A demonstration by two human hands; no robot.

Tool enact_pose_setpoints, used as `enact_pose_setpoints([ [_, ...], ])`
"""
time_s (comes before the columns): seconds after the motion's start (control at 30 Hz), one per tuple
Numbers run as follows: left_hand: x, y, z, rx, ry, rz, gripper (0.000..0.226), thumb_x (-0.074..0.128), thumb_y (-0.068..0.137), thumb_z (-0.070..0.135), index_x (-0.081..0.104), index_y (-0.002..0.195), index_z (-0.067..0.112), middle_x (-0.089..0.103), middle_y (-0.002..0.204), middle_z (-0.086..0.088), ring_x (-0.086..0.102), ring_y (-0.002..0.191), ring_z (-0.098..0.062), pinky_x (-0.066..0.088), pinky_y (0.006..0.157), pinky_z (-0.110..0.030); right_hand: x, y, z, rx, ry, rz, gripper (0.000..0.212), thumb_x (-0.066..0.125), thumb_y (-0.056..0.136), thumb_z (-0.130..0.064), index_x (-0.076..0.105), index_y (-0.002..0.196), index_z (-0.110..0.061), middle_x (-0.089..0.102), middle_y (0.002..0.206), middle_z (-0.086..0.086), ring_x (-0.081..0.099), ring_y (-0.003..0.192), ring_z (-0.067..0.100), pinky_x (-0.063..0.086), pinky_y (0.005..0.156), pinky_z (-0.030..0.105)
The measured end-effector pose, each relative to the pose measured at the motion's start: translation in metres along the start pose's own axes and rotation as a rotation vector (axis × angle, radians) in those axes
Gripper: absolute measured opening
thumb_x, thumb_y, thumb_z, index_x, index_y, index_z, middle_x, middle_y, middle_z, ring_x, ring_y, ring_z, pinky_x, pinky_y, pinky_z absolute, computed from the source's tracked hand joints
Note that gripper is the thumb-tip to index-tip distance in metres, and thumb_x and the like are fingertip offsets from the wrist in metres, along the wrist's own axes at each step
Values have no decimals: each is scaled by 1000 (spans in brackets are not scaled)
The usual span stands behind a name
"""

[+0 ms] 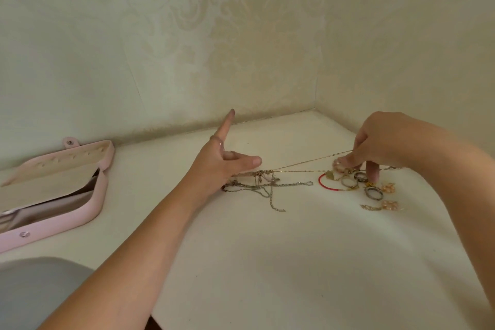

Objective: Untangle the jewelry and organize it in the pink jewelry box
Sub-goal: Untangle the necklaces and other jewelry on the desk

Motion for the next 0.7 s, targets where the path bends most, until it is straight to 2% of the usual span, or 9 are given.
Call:
enact_pose_setpoints([
  [0.03,2,-1,0,-8,34,-38,100,74,79,15,9,149,42,74,89,-12,36,48,12,30,109,-45,0,1,0,6,-8,6,26,73,80,-32,71,84,-6,68,60,0,57,68,11,38,56,22],
  [0.07,4,-1,-1,-8,44,-81,101,75,78,14,9,149,40,75,88,-12,65,59,2,22,113,-46,-1,3,1,9,-13,22,25,73,80,-31,71,84,-6,70,63,0,59,73,12,39,58,22],
  [0.13,6,1,-4,-15,31,-163,101,76,76,12,12,150,39,75,88,-10,71,81,-9,37,109,-35,-6,7,3,9,-5,86,24,70,82,-29,71,84,-5,72,69,0,63,83,14,41,62,25],
  [0.23,11,-1,-7,-35,101,-217,77,75,77,12,39,139,38,75,84,-5,68,83,-10,44,86,-14,-11,10,4,0,67,153,28,65,87,-33,72,82,-6,73,71,0,64,86,14,41,63,25],
  [0.3,12,-2,-5,-36,104,-197,42,72,81,10,64,119,26,73,78,-3,65,71,-4,44,73,-8,-11,12,5,-9,90,171,32,62,88,-37,72,78,-8,72,66,0,64,80,12,41,61,23],
  [0.37,12,-4,-1,-29,99,-151,17,68,84,10,73,100,9,68,70,-1,56,53,4,38,55,-3,-12,13,7,-16,77,177,40,57,90,-42,72,73,-9,71,60,0,62,68,10,41,58,23],
  [0.5,8,-6,-1,-40,45,-74,13,67,85,15,73,94,7,63,73,1,43,40,5,30,44,-5,-12,13,7,-85,205,71,49,55,90,-47,67,65,-7,65,48,2,45,36,9,41,53,24],
  [0.6,6,-6,0,-47,-23,-37,10,68,84,15,73,91,9,72,84,4,35,39,1,26,44,-12,-10,14,4,-146,201,39,37,65,85,-41,67,64,-10,60,49,-1,42,43,11,37,55,25],
  [0.7,5,-5,0,-58,-71,-12,9,69,83,11,73,89,8,69,72,10,36,39,0,28,43,-9,-9,17,8,-145,81,65,26,75,77,-33,65,64,-12,58,60,-1,47,55,13,35,54,25],
])
Point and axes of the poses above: each hand's wrist, its own y-axis towards the middle knuckle, its own x-axis out of the palm, z = x × y, the point moved 5 cm from there along y, towards the middle knuckle
